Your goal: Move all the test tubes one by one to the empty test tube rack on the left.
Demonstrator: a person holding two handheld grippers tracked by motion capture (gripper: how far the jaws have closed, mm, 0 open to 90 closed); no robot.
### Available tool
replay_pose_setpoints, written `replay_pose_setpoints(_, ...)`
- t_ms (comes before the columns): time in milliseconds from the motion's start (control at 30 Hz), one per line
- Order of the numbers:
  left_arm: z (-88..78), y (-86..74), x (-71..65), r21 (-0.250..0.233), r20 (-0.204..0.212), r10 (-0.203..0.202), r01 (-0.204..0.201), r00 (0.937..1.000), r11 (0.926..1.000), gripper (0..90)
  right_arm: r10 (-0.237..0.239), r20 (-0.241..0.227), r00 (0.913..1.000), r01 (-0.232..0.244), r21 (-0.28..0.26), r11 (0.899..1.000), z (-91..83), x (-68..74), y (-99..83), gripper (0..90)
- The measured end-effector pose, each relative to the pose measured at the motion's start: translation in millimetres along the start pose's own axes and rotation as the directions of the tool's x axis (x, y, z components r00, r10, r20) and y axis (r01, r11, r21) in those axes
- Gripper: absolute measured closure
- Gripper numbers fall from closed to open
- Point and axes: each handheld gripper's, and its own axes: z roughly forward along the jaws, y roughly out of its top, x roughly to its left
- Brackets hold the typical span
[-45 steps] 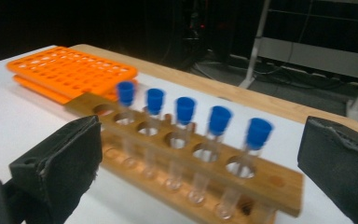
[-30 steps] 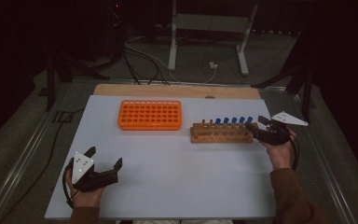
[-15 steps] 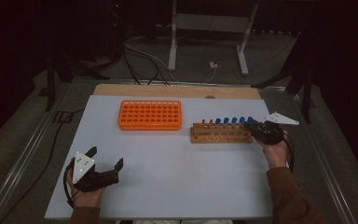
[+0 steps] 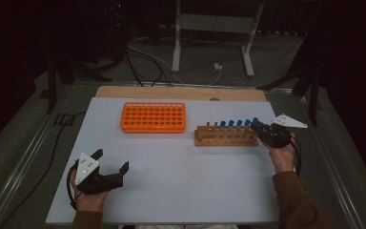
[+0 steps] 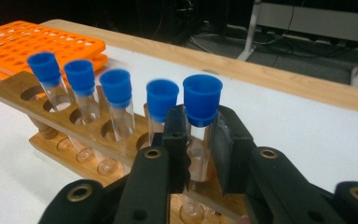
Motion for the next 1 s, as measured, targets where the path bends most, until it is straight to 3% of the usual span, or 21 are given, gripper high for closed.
replay_pose_setpoints(167, 4.8, 8.9, -5.9, 0.009, 0.048, 0.003, -0.004, 0.9988, 1.0000, 0.8, -0.003, 0.002, 1.0000, 0.003, -0.016, 1.000, -4.7, -0.7, 7.7, 76.8)
replay_pose_setpoints(267, 9.8, 15.1, -10.5, 0.029, 0.082, 0.021, -0.023, 0.9964, 0.9993, 0.8, 0.006, 0.003, 1.0000, -0.006, -0.026, 1.000, -7.5, -1.2, 11.5, 76.8)
replay_pose_setpoints(300, 13.8, 18.7, -12.4, 0.032, 0.113, 0.017, -0.020, 0.9934, 0.9993, 0.8, 0.006, 0.002, 1.0000, -0.006, -0.028, 1.000, -8.2, -1.1, 12.6, 76.8)
replay_pose_setpoints(400, 17.8, 22.3, -13.5, 0.026, 0.130, 0.016, -0.020, 0.9914, 0.9995, 0.8, 0.016, -0.004, 0.9999, -0.016, -0.037, 0.999, -10.0, -1.6, 15.3, 76.8)
replay_pose_setpoints(633, 32.9, 34.3, -16.5, 0.005, 0.158, -0.002, 0.001, 0.9874, 1.0000, 0.8, 0.018, -0.002, 0.9998, -0.018, -0.054, 0.998, -16.4, -2.0, 24.5, 76.8)
replay_pose_setpoints(867, 46.1, 46.7, -19.9, -0.024, 0.155, -0.004, 0.008, 0.9878, 0.9997, 0.8, 0.014, -0.002, 0.9999, -0.014, -0.073, 0.997, -24.4, -2.1, 32.7, 76.9)
replay_pose_setpoints(1000, 56.8, 52.9, -25.5, -0.034, 0.159, 0.000, 0.005, 0.9873, 0.9994, 0.8, 0.024, -0.024, 0.9994, -0.026, -0.090, 0.996, -29.7, -1.2, 36.5, 76.9)
